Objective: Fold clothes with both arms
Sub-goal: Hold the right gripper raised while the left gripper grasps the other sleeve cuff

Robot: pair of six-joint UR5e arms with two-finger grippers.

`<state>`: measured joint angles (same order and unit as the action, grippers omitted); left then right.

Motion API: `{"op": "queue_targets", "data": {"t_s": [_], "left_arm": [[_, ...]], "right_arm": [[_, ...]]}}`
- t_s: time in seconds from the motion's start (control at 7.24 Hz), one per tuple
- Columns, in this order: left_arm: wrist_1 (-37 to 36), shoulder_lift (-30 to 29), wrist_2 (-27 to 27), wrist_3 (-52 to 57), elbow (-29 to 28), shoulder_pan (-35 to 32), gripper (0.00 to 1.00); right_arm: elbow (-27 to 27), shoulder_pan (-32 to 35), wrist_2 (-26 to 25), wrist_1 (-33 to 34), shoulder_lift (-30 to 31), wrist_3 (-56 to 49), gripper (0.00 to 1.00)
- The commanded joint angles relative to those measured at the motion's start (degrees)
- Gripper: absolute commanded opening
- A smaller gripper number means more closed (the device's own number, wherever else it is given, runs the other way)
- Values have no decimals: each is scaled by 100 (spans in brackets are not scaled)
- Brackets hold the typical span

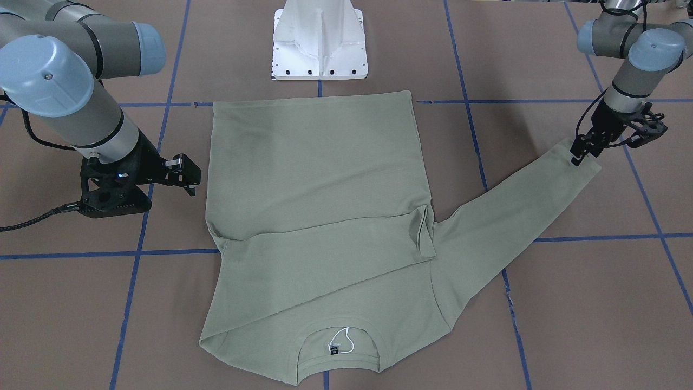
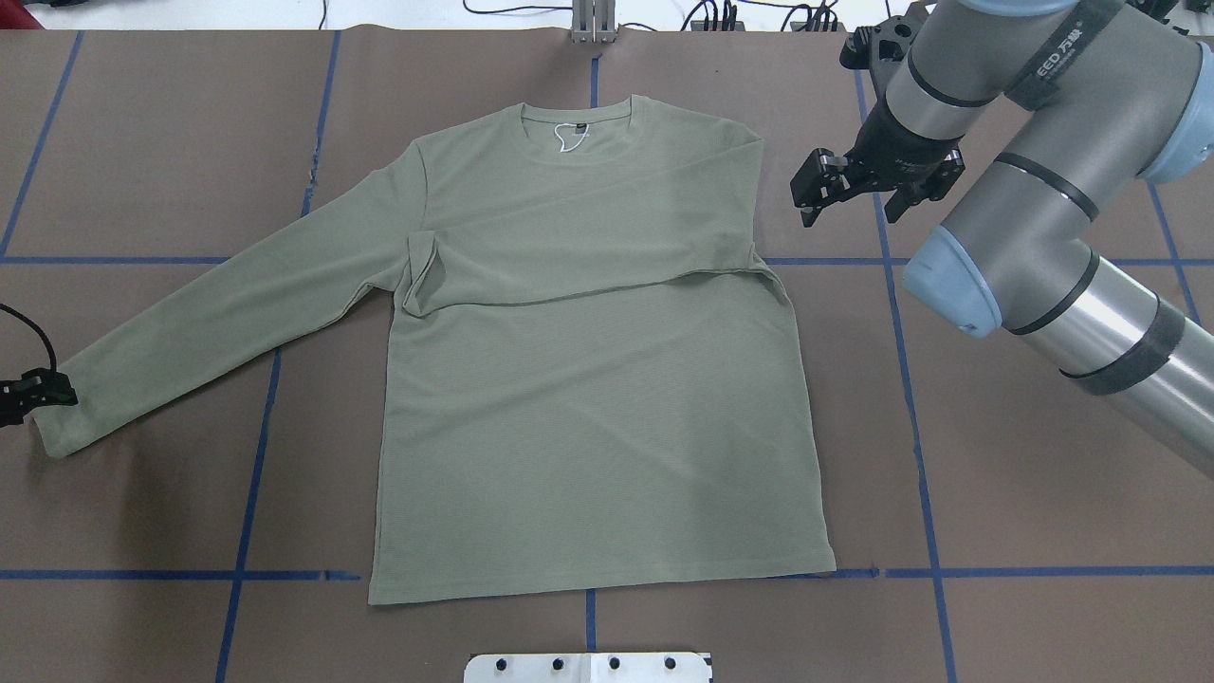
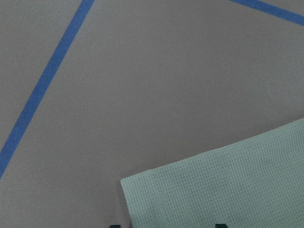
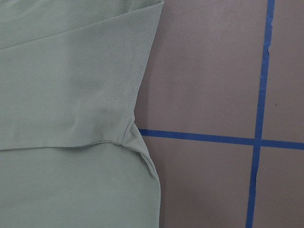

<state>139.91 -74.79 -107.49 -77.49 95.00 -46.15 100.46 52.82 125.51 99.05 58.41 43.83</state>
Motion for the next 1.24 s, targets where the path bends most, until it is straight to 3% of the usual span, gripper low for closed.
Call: {"op": "queue_targets", "data": {"t_s": [0.0,0.28,0.69,1.11], "left_arm": [[9,0,0,-3,1,18,68],[1,-9,-9,-3,1,27,68],[1,0,-9,-3,1,27,55],[-17,0,-9,-125,18,35,33]], "right_arm": [[35,0,0,0,4,2,100],[44,0,0,0,30,2,100],[88,0,0,0,65,2,100],[114,0,0,0,74,2,100]]}}
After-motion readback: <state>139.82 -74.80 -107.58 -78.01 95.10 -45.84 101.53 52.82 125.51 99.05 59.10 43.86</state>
